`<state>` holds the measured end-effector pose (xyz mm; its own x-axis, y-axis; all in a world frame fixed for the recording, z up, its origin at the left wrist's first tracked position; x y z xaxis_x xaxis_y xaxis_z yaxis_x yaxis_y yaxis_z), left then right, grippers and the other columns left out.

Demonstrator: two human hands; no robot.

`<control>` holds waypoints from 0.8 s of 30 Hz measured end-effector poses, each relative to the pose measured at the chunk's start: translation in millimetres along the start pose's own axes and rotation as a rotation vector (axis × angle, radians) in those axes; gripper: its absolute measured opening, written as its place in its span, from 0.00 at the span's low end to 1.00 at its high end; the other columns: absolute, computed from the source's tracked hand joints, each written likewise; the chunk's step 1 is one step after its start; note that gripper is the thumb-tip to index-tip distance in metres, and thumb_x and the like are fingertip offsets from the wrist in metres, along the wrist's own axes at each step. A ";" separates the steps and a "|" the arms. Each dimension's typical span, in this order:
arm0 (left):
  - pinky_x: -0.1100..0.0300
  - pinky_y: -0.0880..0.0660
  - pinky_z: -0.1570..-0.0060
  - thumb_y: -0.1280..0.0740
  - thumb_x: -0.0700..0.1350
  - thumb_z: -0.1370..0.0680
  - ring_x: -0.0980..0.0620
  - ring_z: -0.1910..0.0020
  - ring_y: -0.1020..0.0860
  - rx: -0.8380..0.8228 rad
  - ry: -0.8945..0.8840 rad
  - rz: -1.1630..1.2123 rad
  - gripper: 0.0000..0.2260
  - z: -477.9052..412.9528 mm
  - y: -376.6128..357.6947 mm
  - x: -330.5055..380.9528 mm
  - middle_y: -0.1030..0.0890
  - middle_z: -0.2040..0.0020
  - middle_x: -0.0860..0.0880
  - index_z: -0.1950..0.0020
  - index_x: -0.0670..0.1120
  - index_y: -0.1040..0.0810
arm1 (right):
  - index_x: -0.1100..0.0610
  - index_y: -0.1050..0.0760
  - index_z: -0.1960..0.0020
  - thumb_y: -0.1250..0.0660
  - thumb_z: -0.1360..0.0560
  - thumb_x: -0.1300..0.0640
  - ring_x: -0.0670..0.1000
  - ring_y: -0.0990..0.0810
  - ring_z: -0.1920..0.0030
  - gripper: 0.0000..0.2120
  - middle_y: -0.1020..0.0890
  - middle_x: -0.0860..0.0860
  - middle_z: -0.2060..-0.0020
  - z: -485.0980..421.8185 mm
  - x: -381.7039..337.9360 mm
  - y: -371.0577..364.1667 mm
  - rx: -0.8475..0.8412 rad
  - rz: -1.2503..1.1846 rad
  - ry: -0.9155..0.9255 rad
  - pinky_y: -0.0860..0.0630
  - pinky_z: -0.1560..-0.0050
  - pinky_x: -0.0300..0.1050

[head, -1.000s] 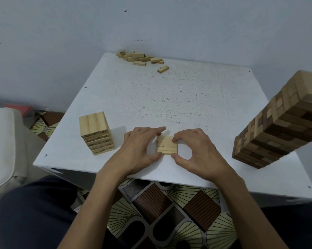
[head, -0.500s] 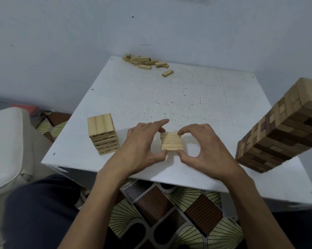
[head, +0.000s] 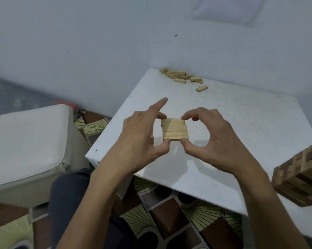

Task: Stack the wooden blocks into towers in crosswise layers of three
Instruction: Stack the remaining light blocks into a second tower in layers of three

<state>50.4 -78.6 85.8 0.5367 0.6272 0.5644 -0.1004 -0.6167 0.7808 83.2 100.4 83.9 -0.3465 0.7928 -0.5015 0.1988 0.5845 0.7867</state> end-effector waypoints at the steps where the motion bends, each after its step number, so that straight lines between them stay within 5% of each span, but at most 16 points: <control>1: 0.53 0.37 0.33 0.29 0.51 0.26 0.58 0.36 0.33 0.011 0.020 0.003 0.38 1.4 5.5 -7.4 0.26 0.35 0.61 0.21 0.59 0.46 | 0.46 0.28 0.39 0.31 0.30 0.47 0.42 0.30 0.45 0.20 0.29 0.30 0.48 -6.9 -3.9 -5.6 -0.015 -0.018 0.007 0.39 0.47 0.23; 7: 0.58 0.37 0.37 0.27 0.54 0.27 0.60 0.36 0.32 0.046 0.130 0.026 0.39 10.4 26.2 -53.8 0.28 0.38 0.67 0.22 0.63 0.47 | 0.45 0.29 0.40 0.29 0.28 0.47 0.43 0.30 0.43 0.19 0.26 0.35 0.45 -42.7 -20.4 -40.8 -0.125 -0.098 0.039 0.36 0.47 0.28; 20: 0.52 0.39 0.31 0.29 0.54 0.27 0.60 0.35 0.33 0.028 0.152 0.047 0.38 11.0 15.5 -77.7 0.29 0.39 0.68 0.22 0.62 0.46 | 0.45 0.29 0.39 0.29 0.27 0.49 0.45 0.30 0.42 0.19 0.25 0.39 0.43 -51.0 -11.6 -65.6 -0.197 -0.073 0.007 0.36 0.47 0.30; 24: 0.54 0.37 0.34 0.34 0.62 0.29 0.57 0.32 0.32 0.022 0.144 0.068 0.37 14.5 12.7 -84.5 0.28 0.37 0.69 0.23 0.64 0.46 | 0.46 0.29 0.38 0.28 0.28 0.49 0.46 0.30 0.42 0.20 0.25 0.39 0.42 -50.0 -11.3 -67.7 -0.185 -0.092 0.015 0.34 0.46 0.34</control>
<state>16.0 -146.3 44.2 0.4034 0.6443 0.6497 -0.1131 -0.6695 0.7342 27.8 43.2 54.3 -0.3693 0.7340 -0.5700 -0.0056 0.6116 0.7911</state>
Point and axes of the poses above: each hand's wrist, its own z-axis away from the middle knuckle, its own y-axis out of the back of the hand, x = y × z, the point moved 5 cm from there along -z, towards the middle knuckle
